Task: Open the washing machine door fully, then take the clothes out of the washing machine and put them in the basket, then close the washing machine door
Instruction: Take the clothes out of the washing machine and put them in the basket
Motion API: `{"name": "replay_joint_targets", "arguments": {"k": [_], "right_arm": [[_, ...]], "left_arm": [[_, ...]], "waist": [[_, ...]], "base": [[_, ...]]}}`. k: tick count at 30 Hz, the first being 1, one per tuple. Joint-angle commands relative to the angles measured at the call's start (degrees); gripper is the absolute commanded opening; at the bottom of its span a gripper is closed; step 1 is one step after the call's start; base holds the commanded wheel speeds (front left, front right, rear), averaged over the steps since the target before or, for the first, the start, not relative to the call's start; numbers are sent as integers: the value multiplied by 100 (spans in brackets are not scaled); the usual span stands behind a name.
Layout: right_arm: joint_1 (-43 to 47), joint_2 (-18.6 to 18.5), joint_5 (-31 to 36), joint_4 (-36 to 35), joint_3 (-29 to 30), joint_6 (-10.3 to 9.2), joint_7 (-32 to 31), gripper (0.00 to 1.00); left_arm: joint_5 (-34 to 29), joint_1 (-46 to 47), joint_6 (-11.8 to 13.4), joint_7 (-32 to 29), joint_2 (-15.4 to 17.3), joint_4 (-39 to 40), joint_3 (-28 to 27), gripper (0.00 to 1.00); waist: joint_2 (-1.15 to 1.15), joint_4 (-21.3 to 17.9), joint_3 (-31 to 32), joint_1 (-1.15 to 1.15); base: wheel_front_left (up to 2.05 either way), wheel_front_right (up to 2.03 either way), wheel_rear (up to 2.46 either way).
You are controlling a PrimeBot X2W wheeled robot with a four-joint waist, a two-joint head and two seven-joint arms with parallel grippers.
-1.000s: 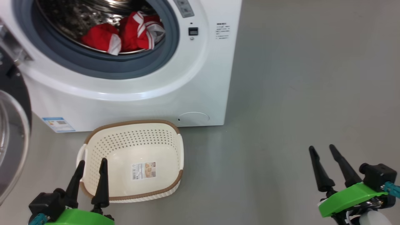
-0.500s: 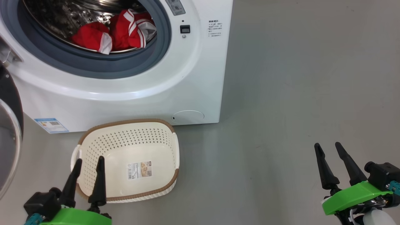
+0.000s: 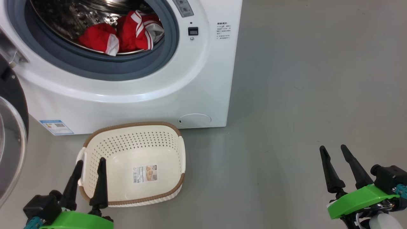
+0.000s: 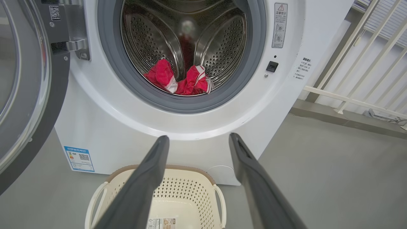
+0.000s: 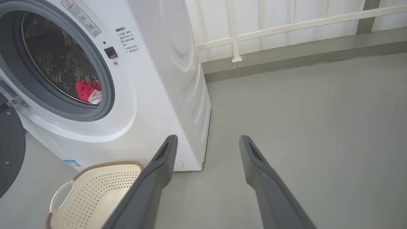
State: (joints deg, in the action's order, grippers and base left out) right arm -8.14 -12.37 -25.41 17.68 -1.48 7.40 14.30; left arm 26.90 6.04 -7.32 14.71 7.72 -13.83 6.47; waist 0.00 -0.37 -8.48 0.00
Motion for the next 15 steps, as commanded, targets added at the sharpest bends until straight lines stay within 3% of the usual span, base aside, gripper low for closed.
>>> {"name": "replay_joint_targets", "arguments": {"k": [1, 15], "right_arm": [[-2, -79, 0, -128, -150, 9, 70, 100], [-33, -71, 4, -143, -224, 9, 70, 100]], "left_arm": [[21, 75, -16, 29, 150, 166, -177, 100], [-29, 171, -16, 29, 74, 165, -331, 100]], "waist": [[0, 9, -6, 0], [0, 41, -90, 0]], "base": [[93, -95, 2], [114, -114, 0]]}}
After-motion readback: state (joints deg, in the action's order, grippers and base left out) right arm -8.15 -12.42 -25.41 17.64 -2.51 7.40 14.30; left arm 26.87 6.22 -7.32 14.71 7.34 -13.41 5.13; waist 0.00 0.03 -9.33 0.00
